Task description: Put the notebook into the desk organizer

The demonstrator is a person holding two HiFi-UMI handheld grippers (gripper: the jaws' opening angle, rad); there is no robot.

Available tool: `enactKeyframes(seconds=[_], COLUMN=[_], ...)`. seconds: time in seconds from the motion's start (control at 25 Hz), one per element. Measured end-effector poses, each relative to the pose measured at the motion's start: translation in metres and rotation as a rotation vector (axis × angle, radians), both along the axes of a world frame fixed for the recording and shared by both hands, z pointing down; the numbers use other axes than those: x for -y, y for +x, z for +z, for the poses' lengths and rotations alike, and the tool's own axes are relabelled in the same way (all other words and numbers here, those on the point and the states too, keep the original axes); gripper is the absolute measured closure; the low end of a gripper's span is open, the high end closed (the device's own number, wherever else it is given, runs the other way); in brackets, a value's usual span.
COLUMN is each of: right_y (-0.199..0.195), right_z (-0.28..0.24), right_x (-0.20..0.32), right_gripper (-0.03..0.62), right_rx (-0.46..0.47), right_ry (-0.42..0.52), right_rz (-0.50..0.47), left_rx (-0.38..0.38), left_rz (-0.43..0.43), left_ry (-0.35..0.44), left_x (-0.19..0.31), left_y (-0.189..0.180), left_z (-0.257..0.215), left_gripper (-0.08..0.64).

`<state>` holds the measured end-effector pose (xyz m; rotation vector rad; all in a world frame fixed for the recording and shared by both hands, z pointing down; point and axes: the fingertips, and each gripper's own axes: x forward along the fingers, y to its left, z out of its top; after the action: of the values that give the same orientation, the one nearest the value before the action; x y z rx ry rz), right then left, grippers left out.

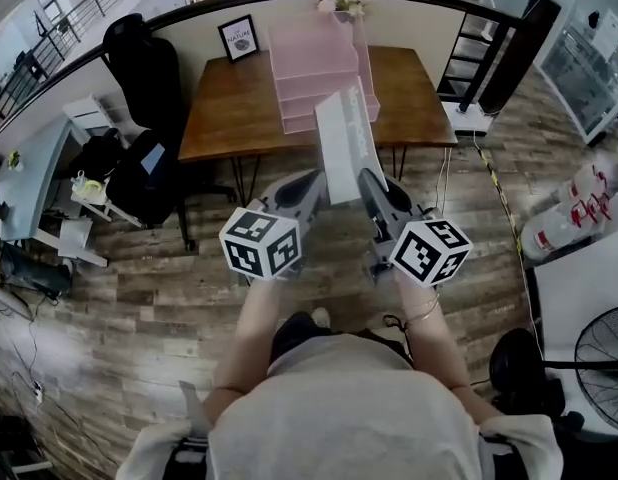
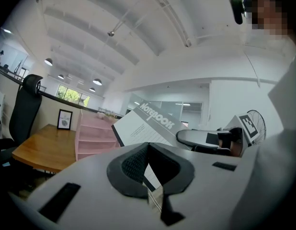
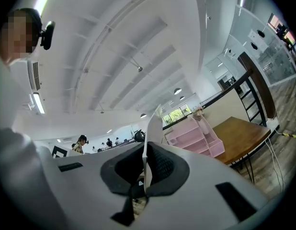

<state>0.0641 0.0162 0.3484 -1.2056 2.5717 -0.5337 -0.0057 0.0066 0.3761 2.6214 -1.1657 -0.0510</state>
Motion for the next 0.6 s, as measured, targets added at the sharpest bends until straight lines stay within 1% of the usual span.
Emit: enactKeyframes(seconds=[0.08,0.2,0.4,0.6], right_y=[-0.006,-0.011,-0.017,-0.024], right_z=[0.001,0.007,0.018,0.027], right_x=[0.013,0.031,0.055,0.086], right_gripper=[0.581,0.581,0.581,0.581], right_rx=[-0.004,-0.008,-0.01,0.006], right_ry=[0.0,-0.015,-0.045,-0.062], right_rz=[0.003,0.006,0.004,-0.005], left_rx=[0.0,-0.012,-0.006,-0.012], left_rz=[0.004,0.009,0.013,0.001], left_ry=[0.001,-0.021,-0.049,-0.075], left_x=[0.016,0.036,0.054,0.077], left_y=[-0.005,-0.007,-0.01,-0.016], left_z=[0.0,0.007,0.019,0.03], left_gripper=[0.548,0.548,0.548,0.548])
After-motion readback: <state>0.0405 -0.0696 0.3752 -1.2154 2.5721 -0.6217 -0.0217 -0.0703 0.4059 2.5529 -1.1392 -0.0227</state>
